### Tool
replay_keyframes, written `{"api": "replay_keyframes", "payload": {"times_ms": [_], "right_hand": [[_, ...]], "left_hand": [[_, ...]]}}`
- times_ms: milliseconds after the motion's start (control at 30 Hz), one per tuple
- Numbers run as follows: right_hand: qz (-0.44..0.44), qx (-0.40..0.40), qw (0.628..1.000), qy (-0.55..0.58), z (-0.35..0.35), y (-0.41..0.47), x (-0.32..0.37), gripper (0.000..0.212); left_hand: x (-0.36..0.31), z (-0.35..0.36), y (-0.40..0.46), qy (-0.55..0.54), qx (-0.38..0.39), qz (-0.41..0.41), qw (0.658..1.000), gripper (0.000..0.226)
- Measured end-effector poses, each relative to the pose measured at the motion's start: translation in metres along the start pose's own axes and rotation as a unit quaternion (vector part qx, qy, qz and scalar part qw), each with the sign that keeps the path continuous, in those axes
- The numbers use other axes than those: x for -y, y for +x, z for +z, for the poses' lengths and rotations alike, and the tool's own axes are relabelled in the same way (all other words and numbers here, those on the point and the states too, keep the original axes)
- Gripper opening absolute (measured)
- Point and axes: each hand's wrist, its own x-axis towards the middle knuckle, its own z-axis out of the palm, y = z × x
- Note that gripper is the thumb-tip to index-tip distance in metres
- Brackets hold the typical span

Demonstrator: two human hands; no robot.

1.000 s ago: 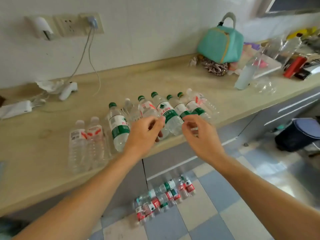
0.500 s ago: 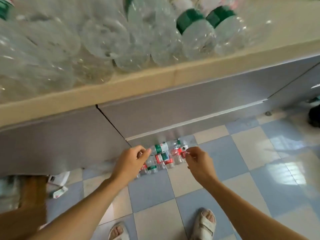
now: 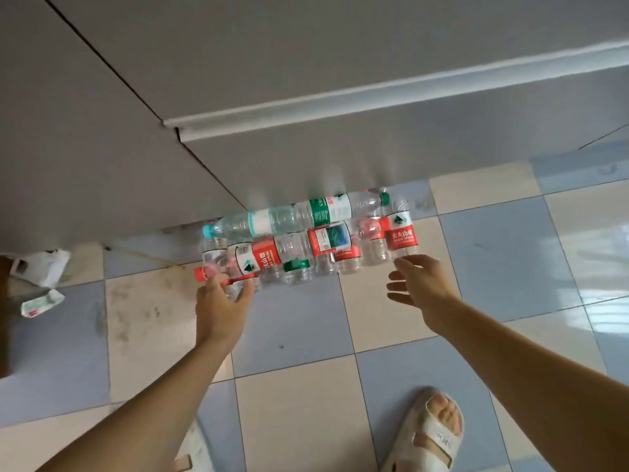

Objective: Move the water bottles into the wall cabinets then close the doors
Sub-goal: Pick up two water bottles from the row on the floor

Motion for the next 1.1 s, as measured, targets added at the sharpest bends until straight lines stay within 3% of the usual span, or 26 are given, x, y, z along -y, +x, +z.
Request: {"api": "replay_keyframes", "payload": {"times_ms": [133, 233, 333, 467, 633, 800, 933, 1033, 1100], "right_hand": [[0.02, 0.016, 0.998, 0.061, 0.038, 0.044, -0.02, 0.036], [-0.006, 0.006, 0.996, 0.094, 0.063, 0.074, -0.02, 0.054], [-0.006, -0.039, 0.99, 0.136, 0.077, 0.101, -0.016, 0.052], [0.055, -0.05, 0.979, 0.191, 0.086, 0.127, -0.018, 0.044], [0.096, -0.071, 0.964, 0.237, 0.089, 0.142, -0.014, 0.051], [0.128, -0.041, 0.946, 0.294, 0.084, 0.147, -0.011, 0.037], [0.086, -0.05, 0.957, 0.273, 0.069, 0.132, -0.006, 0.034], [0.036, -0.052, 0.966, 0.252, 0.06, 0.106, -0.001, 0.023], [0.004, -0.02, 0.97, 0.244, 0.059, 0.084, 0.002, 0.03]], "left_hand": [[0.026, 0.024, 0.039, 0.071, -0.038, 0.071, 0.994, 0.061], [0.043, 0.032, 0.074, 0.078, -0.109, 0.007, 0.991, 0.053], [0.064, 0.039, 0.105, 0.005, -0.141, -0.067, 0.988, 0.041], [0.085, 0.054, 0.117, -0.114, -0.158, -0.075, 0.978, 0.038], [0.089, 0.054, 0.127, -0.315, -0.142, -0.12, 0.931, 0.02], [0.086, 0.046, 0.124, -0.387, -0.143, -0.139, 0.9, 0.022], [0.084, 0.039, 0.106, -0.447, -0.162, -0.16, 0.865, 0.022], [0.083, 0.029, 0.085, -0.452, -0.141, -0.163, 0.865, 0.018], [0.079, 0.02, 0.07, -0.451, -0.131, -0.159, 0.868, 0.018]]}}
